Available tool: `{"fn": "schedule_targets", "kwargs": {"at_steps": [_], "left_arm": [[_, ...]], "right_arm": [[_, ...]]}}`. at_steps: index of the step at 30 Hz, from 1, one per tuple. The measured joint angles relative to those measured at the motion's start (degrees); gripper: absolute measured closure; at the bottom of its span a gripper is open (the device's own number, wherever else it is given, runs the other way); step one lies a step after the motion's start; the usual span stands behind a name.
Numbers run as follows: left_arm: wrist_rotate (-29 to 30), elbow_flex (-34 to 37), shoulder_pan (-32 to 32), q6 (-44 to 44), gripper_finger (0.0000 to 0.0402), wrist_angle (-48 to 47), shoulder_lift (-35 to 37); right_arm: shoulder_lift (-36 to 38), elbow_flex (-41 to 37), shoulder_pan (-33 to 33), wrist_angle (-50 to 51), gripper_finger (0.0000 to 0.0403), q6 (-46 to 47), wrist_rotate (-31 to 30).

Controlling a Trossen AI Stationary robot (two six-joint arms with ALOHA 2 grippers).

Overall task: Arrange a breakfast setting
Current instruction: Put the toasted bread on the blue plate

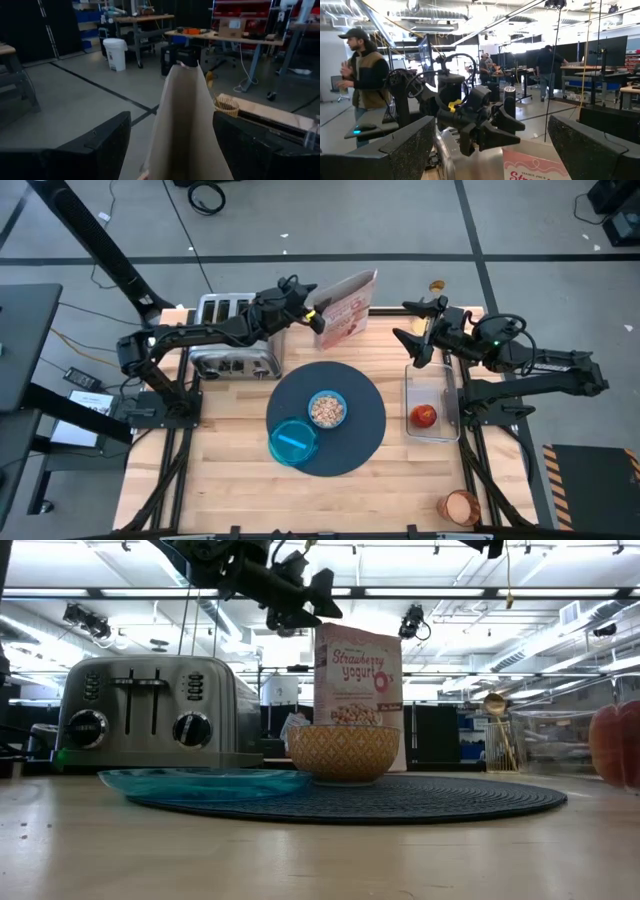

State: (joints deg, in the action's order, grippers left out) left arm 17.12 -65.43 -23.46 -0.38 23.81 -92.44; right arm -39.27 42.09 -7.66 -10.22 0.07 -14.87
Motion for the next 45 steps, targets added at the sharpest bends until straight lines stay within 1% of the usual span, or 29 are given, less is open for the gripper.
{"fn": "schedule_targets", "kwargs": {"at_steps": [6, 11, 14, 18, 20, 22, 28, 32, 36, 39, 43, 45], "left_arm": [[0.24, 0.02, -0.05, -0.34, 0.0113, 0.18, 2.75], [2.38, 0.02, -0.11, -0.46, 0.0114, -1.99, 9.01], [5.17, 0.0, -0.11, -0.37, 0.012, -6.41, 13.61], [10.92, 0.0, -0.11, -0.48, 0.0132, -16.65, 19.74], [13.6, 0.0, -0.11, -2.04, 0.0137, -21.42, 22.52], [15.96, 0.0, -0.11, -5.18, 0.0141, -26.5, 25.01], [22.25, 0.0, -0.11, -18.96, 0.0146, -44.84, 30.08], [24.91, 0.02, -0.16, -29.23, 0.0146, -58.0, 30.31], [26.57, 0.05, -1.58, -42.17, 0.0146, -68.46, 29.44], [26.6, 0.12, -3.78, -48.71, 0.0146, -72.17, 29.41], [24.69, 0.09, -5.67, -49.83, 0.0146, -72.33, 29.42], [23.23, 0.29, -7.0, -52.05, 0.0146, -72.75, 29.43]], "right_arm": [[0.63, 0.0, 0.0, 0.13, 0.0016, 0.19, 0.02], [1.03, 0.0, 0.0, 0.05, 0.0016, 0.33, -0.01], [1.2, 0.0, 0.0, 0.04, 0.0016, 0.38, -0.55], [1.24, 0.0, -0.02, -0.26, 0.0016, 0.38, -1.99], [1.22, 0.0, -0.02, -0.32, 0.0016, 0.36, -2.33], [1.22, 0.0, -0.02, -0.33, 0.0016, 0.34, -2.75], [1.22, 0.0, -0.02, -0.28, 0.0016, 0.22, -4.84], [1.22, 0.0, -0.02, -0.31, 0.0016, 0.19, -5.01], [1.2, 0.0, -0.02, -0.33, 0.0016, 0.21, -5.27], [1.18, 0.0, -0.02, -0.33, 0.0016, 0.34, -5.84], [1.16, 0.0, -0.02, -0.34, 0.0016, 0.34, -6.52], [1.1, 0.0, -0.02, -0.33, 0.0016, 0.32, -6.52]]}}
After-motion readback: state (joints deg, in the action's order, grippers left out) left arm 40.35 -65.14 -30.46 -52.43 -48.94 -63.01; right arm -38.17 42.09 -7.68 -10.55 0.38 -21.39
